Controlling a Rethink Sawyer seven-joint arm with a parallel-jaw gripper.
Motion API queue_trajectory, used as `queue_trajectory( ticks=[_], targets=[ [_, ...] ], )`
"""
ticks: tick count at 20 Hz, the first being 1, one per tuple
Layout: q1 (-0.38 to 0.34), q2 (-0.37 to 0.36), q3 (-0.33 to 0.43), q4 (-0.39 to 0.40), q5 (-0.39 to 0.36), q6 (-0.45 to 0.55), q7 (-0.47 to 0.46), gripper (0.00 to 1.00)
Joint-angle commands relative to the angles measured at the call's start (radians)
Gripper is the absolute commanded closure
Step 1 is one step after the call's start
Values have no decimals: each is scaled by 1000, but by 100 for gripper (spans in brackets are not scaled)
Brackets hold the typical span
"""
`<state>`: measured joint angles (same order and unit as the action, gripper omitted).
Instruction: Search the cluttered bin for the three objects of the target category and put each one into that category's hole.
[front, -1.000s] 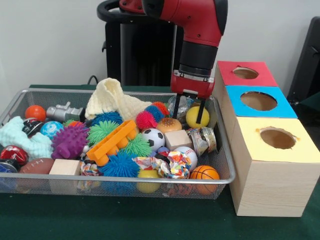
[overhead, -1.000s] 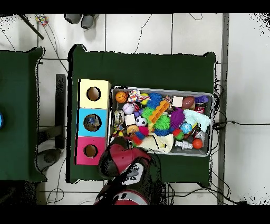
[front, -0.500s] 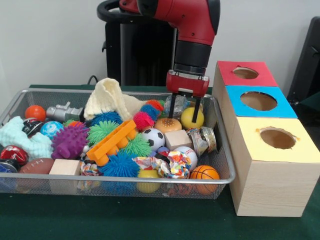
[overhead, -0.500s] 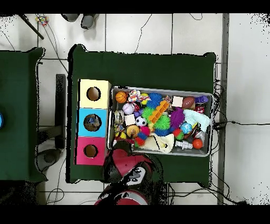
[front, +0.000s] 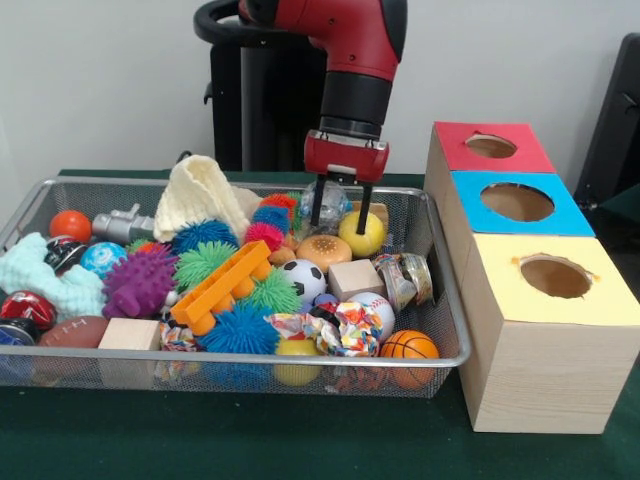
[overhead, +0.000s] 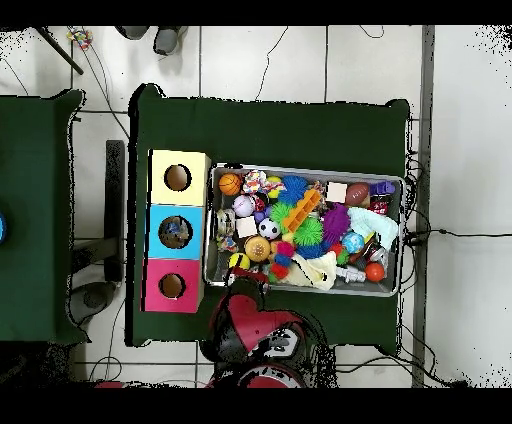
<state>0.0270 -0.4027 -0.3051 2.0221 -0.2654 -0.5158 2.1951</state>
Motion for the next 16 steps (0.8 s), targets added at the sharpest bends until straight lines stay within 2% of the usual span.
queue_trajectory(
  ticks=[1,8,16],
  targets=[
    [-8,125,8,161,-22,19,145,0],
    [33,164,5,181,23,-48,157,0],
    [29,166,10,191,18,-51,138,0]
  ],
)
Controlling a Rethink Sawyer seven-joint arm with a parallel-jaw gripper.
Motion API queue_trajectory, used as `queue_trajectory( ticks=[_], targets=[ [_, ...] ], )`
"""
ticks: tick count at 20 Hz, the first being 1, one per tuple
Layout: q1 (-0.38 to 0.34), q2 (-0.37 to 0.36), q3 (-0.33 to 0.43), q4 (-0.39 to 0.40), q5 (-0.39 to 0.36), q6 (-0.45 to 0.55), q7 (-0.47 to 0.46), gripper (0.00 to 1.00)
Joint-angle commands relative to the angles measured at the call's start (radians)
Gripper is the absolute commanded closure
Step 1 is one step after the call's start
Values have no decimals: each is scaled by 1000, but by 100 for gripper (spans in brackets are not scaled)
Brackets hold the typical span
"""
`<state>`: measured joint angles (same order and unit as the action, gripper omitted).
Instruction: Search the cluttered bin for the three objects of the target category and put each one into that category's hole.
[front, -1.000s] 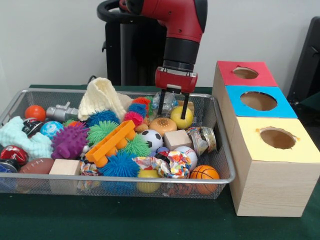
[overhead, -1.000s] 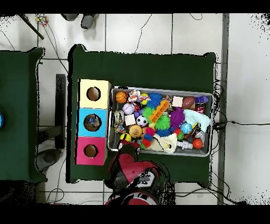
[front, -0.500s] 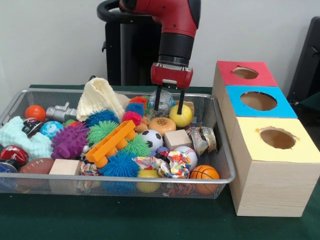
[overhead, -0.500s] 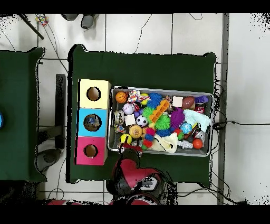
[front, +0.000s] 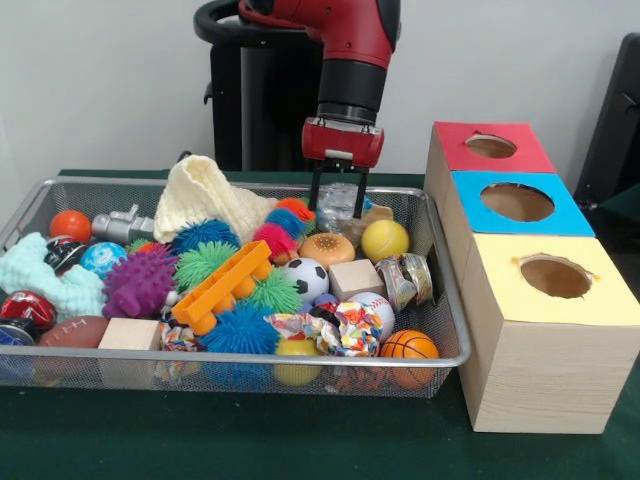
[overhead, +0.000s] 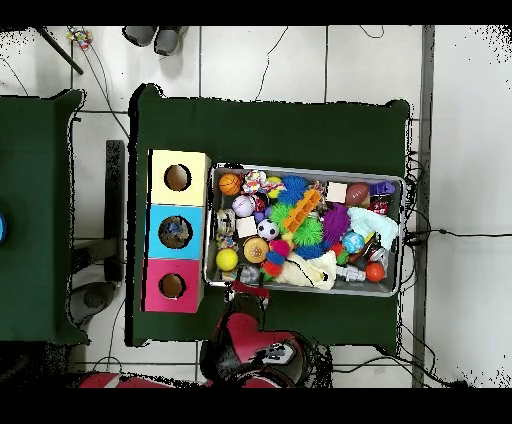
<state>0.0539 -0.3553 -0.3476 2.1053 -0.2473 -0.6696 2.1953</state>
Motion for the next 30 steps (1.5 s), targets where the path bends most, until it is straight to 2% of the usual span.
queue_trajectory(
  ticks=[1,12,17,18,21,25,30],
  targets=[
    [1,120,51,108,-3,100,134,0],
    [-30,168,32,86,-75,31,96,0],
    [-24,164,44,98,-49,31,115,0],
    [-26,161,50,101,-43,40,121,100],
    [-44,152,73,103,-53,78,125,100],
    [-17,153,70,118,-4,60,143,100],
    [-4,153,69,120,18,65,147,100]
  ],
)
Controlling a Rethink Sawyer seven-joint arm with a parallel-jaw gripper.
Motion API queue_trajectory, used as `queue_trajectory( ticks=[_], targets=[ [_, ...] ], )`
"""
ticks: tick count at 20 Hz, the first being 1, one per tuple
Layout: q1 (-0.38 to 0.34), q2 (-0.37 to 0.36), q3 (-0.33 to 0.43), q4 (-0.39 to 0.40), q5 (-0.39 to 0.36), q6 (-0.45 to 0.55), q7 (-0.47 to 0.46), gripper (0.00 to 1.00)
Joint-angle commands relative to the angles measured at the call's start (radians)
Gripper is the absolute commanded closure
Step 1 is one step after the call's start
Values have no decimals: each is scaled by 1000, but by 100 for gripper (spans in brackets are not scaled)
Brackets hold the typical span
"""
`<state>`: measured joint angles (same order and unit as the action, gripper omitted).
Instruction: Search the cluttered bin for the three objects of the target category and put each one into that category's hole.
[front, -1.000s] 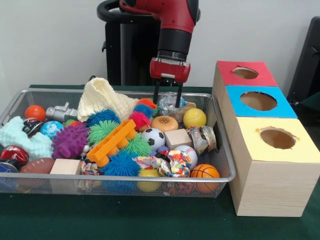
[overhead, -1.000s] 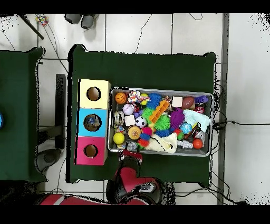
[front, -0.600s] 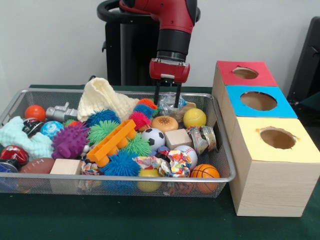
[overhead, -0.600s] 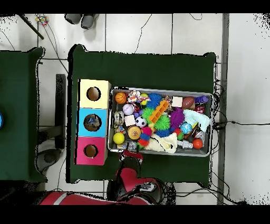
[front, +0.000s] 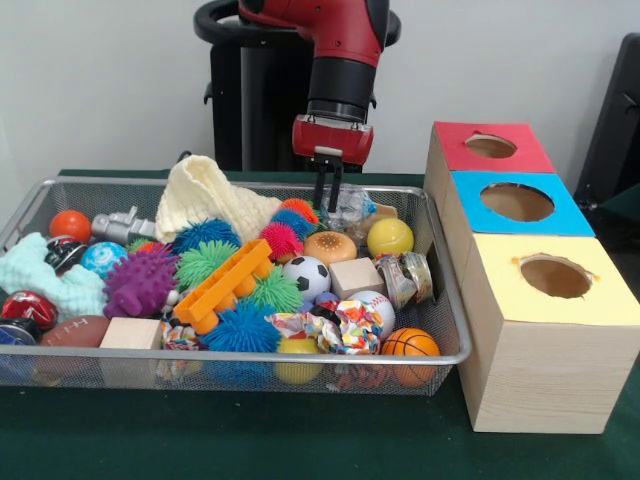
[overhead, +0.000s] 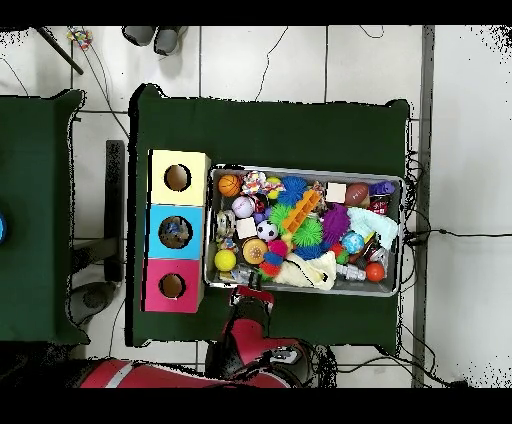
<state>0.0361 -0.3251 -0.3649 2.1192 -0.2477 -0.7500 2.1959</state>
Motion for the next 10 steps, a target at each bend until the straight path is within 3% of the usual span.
queue_trajectory(
  ticks=[1,6,10],
  targets=[
    [16,125,86,107,21,142,148,100],
    [18,118,97,121,29,127,161,100],
    [-2,21,135,166,7,169,177,100]
  ],
)
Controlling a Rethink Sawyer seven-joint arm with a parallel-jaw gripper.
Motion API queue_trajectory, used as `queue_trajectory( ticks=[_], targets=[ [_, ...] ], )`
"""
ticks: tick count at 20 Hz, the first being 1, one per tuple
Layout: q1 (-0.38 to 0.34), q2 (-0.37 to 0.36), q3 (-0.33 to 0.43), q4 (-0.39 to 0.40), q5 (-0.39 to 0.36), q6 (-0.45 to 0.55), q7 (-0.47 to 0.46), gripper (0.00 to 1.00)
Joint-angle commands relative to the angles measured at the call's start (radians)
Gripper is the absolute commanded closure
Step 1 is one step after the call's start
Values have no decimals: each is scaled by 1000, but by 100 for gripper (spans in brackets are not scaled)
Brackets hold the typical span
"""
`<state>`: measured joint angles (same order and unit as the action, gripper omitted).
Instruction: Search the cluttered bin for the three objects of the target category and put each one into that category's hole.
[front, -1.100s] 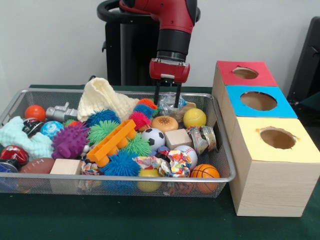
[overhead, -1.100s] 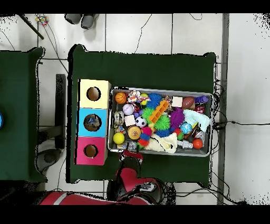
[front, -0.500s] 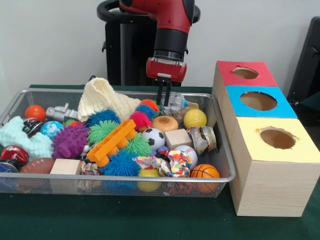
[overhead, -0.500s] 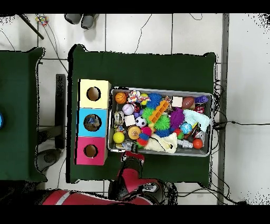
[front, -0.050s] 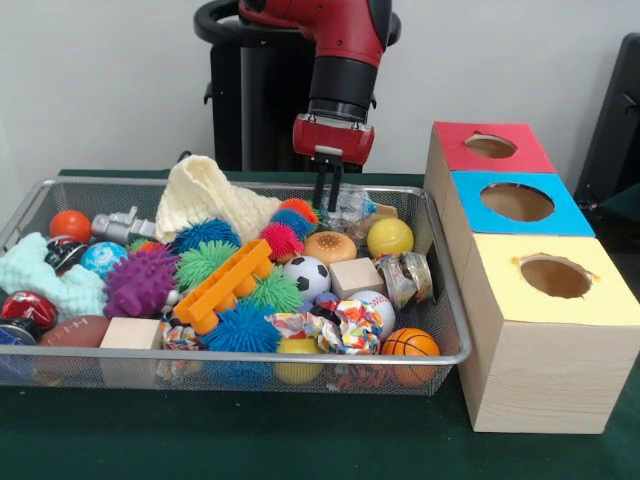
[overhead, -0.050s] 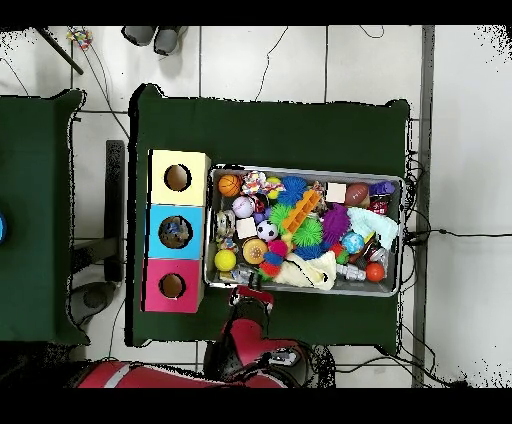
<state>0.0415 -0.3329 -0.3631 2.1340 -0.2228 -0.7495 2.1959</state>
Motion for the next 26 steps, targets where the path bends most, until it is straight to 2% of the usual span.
queue_trajectory(
  ticks=[1,9,12,14,19,22,23,26],
  targets=[
    [-7,-5,141,165,-14,192,179,100],
    [-20,-144,189,227,3,288,174,100],
    [-27,-162,196,235,0,301,165,100],
    [-32,-144,195,223,-6,288,160,100],
    [-6,-17,153,167,27,234,152,100],
    [-14,-3,159,163,23,229,157,100],
    [-18,-1,163,162,22,230,154,0],
    [-2,8,151,155,38,208,158,0]
  ],
)
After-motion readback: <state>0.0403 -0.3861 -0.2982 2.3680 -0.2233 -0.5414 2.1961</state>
